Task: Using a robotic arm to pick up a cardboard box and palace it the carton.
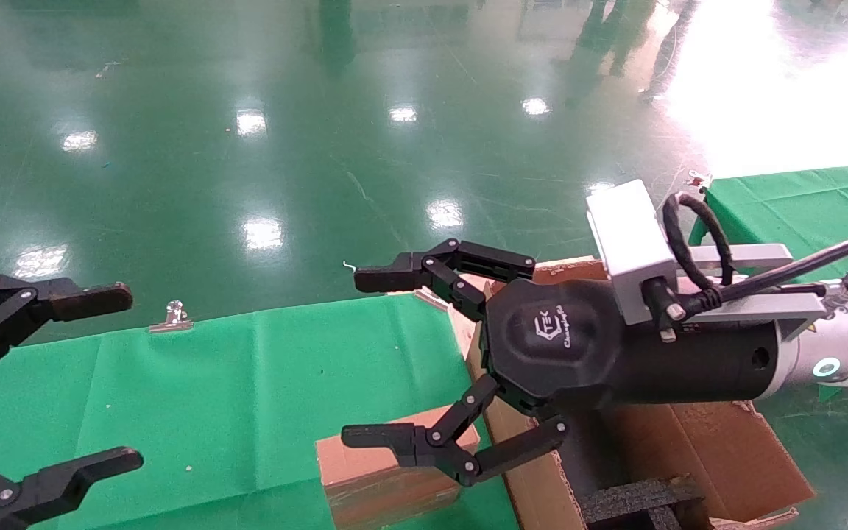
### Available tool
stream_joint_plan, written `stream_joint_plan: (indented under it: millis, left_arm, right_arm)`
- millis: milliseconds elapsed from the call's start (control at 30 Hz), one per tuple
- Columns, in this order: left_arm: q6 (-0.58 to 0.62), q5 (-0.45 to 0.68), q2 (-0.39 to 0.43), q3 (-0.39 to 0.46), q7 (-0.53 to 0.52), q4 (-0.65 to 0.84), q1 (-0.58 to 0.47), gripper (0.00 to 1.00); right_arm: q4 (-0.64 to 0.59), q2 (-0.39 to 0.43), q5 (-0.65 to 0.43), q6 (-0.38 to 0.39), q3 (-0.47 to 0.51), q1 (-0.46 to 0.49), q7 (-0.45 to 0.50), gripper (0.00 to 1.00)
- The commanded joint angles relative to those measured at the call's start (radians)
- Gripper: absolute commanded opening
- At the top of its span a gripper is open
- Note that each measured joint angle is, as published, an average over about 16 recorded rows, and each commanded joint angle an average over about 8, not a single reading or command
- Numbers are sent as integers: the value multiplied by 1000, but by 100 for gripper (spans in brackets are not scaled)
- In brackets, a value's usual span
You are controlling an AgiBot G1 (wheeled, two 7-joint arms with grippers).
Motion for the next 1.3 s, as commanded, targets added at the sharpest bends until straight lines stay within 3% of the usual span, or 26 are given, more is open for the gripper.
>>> stream_joint_plan:
  millis: [33,367,400,633,667,1000,1300]
  left_arm:
    - [0,0,0,0,0,0,0,100]
    - [0,0,0,0,0,0,0,100]
    - [0,0,0,0,0,0,0,94]
    - [0,0,0,0,0,0,0,6]
    - [0,0,0,0,0,0,0,0]
    - [0,0,0,0,0,0,0,0]
    - [0,0,0,0,0,0,0,0]
  right_arm:
    - [0,0,0,0,0,0,0,100]
    - [0,0,0,0,0,0,0,100]
    - [0,0,0,0,0,0,0,100]
    - [0,0,0,0,0,0,0,100]
    - [0,0,0,0,0,0,0,100]
    - [19,13,-64,-6,-28,26,23,100]
    - [25,-24,-317,-59,-166,187,95,100]
